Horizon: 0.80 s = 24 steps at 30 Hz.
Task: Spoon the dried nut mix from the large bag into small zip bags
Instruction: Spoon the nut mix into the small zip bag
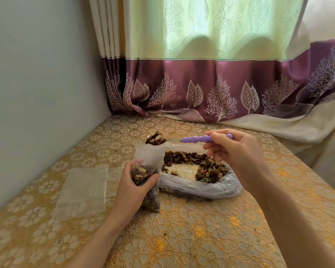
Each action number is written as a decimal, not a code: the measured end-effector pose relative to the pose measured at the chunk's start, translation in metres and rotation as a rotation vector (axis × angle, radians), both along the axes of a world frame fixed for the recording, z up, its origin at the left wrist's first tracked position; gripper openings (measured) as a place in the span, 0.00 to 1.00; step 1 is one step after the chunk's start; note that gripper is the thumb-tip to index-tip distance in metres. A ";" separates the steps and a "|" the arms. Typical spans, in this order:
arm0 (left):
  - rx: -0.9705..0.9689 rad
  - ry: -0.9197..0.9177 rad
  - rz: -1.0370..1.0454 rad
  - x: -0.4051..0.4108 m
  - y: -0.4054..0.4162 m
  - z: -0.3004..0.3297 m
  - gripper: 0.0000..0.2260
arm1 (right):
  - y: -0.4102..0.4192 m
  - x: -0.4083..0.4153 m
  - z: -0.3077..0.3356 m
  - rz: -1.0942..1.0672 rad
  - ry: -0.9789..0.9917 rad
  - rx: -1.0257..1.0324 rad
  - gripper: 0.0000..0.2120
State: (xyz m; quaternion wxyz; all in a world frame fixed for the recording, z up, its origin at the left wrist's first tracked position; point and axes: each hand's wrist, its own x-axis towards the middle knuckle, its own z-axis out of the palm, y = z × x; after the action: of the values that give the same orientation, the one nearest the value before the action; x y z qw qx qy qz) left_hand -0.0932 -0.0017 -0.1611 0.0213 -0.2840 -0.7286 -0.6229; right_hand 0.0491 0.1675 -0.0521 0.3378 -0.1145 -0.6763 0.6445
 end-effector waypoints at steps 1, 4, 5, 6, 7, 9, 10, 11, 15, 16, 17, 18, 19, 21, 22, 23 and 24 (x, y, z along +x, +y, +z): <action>0.008 0.005 0.000 0.001 0.000 0.001 0.19 | -0.003 0.000 0.000 0.010 -0.007 0.046 0.05; 0.041 0.010 -0.005 0.003 -0.001 0.003 0.18 | -0.010 0.000 0.001 0.052 -0.014 0.169 0.06; 0.046 0.002 -0.010 0.004 -0.001 0.004 0.19 | -0.011 0.000 0.000 0.065 -0.018 0.207 0.06; 0.048 -0.007 -0.014 0.004 -0.001 0.004 0.20 | -0.011 -0.001 0.000 0.079 -0.023 0.241 0.06; 0.048 -0.015 -0.013 0.004 -0.001 0.004 0.21 | -0.012 -0.001 0.000 0.094 -0.028 0.270 0.07; 0.046 -0.014 0.000 0.003 -0.001 0.003 0.19 | -0.011 -0.001 0.000 0.117 -0.030 0.305 0.08; 0.043 -0.004 0.006 0.002 -0.001 0.002 0.18 | -0.010 -0.001 0.000 0.121 -0.025 0.310 0.08; 0.041 0.007 0.008 0.002 -0.001 0.002 0.18 | -0.009 -0.001 -0.001 0.117 -0.015 0.306 0.08; 0.058 -0.002 -0.007 0.003 -0.001 0.004 0.19 | -0.004 -0.003 -0.005 0.032 0.051 0.139 0.06; 0.061 -0.004 -0.007 0.004 -0.001 0.005 0.20 | -0.001 -0.004 -0.007 0.001 0.065 0.084 0.05; 0.059 -0.005 -0.005 0.004 -0.001 0.005 0.20 | 0.001 -0.004 -0.008 -0.029 0.078 0.045 0.06; 0.056 -0.005 -0.002 0.005 -0.001 0.005 0.20 | 0.004 -0.004 -0.009 -0.058 0.089 0.026 0.07; 0.051 -0.005 0.002 0.005 -0.001 0.005 0.20 | 0.007 -0.004 -0.011 -0.090 0.097 0.024 0.08; 0.044 -0.008 0.006 0.005 -0.002 0.005 0.21 | 0.012 -0.005 -0.017 -0.169 0.085 0.045 0.10; 0.041 -0.010 0.007 0.004 -0.002 0.005 0.21 | 0.014 -0.006 -0.021 -0.209 0.065 0.056 0.11; 0.038 -0.012 0.007 0.004 -0.002 0.005 0.21 | 0.016 -0.007 -0.025 -0.244 0.038 0.065 0.12; 0.036 -0.014 0.008 0.004 -0.002 0.005 0.21 | 0.018 -0.008 -0.029 -0.275 0.006 0.073 0.14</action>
State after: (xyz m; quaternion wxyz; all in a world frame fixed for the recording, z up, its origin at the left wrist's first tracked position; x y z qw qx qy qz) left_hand -0.0894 -0.0035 -0.1565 0.0239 -0.2763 -0.7185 -0.6379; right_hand 0.0409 0.1854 -0.0814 0.4288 -0.1919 -0.6761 0.5676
